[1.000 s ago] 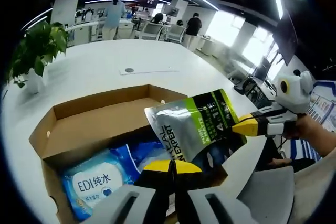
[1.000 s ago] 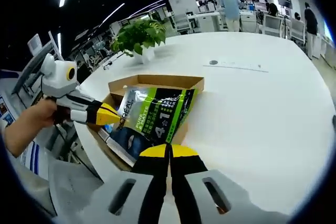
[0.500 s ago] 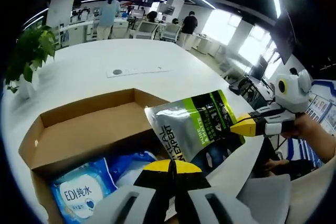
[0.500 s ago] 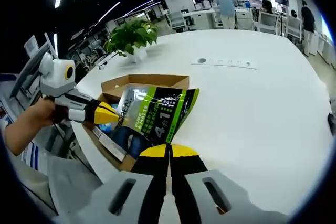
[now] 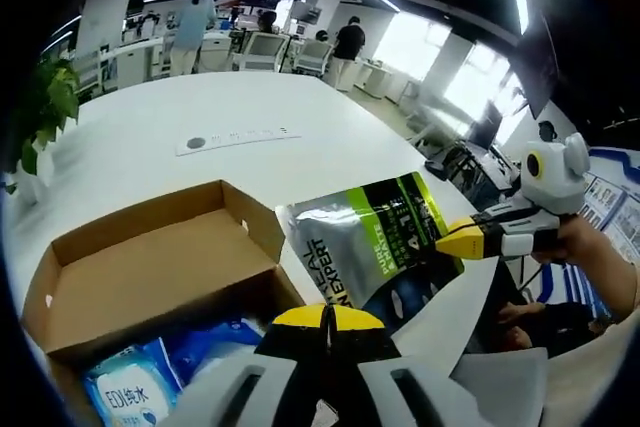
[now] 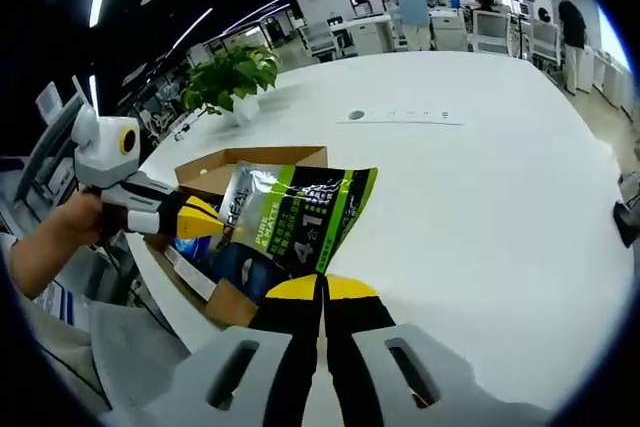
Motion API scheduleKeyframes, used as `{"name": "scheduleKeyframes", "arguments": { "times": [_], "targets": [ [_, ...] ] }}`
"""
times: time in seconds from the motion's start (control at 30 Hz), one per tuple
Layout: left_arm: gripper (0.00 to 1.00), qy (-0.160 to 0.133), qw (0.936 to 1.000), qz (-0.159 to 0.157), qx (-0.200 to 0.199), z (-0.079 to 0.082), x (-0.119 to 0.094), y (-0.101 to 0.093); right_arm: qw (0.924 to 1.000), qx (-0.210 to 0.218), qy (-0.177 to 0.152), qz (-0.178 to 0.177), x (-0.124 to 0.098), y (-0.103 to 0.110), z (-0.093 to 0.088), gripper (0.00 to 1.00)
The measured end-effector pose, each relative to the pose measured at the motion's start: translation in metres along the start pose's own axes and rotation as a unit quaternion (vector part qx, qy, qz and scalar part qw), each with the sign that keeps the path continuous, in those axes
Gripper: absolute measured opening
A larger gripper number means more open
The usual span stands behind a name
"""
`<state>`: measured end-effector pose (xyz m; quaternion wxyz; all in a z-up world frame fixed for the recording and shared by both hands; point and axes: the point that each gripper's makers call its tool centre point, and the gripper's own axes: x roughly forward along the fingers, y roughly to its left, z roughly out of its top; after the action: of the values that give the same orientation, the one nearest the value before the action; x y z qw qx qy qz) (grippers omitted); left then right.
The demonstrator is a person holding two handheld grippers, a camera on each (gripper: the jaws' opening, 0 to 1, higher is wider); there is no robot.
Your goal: Operate the shoe box by opening the lid, removing the specified soft item, and placing it in the target area until the item is outside and the box remains undamaged.
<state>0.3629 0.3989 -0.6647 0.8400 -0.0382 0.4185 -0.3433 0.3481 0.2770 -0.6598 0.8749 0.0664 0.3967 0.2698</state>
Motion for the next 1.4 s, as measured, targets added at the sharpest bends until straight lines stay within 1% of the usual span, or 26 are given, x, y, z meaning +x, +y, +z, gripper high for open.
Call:
{"name": "scheduleKeyframes", "arguments": {
  "times": [0.33, 0.6, 0.93, 1.17, 1.4],
  "targets": [
    [0.0, 0.016, 0.9998, -0.01, 0.008, 0.006, 0.024, -0.012, 0.9998, 0.009, 0.005, -0.018, -0.002, -0.027, -0.002, 0.0],
    [0.0, 0.037, 0.9991, -0.011, 0.019, 0.006, 0.043, -0.016, 0.9992, 0.01, 0.017, -0.036, 0.005, -0.046, -0.007, 0.0],
    [0.0, 0.079, 0.9962, -0.002, 0.038, 0.001, 0.068, -0.01, 0.9978, -0.001, 0.039, -0.054, 0.023, -0.064, -0.022, 0.0],
    [0.0, 0.109, 0.9925, 0.006, 0.055, -0.006, 0.085, -0.008, 0.9971, 0.002, 0.045, -0.061, 0.034, -0.078, -0.027, 0.0],
    [0.0, 0.129, 0.989, 0.022, 0.068, -0.011, 0.097, -0.003, 0.9966, 0.004, 0.052, -0.063, 0.047, -0.088, -0.032, 0.0]
  ]
}}
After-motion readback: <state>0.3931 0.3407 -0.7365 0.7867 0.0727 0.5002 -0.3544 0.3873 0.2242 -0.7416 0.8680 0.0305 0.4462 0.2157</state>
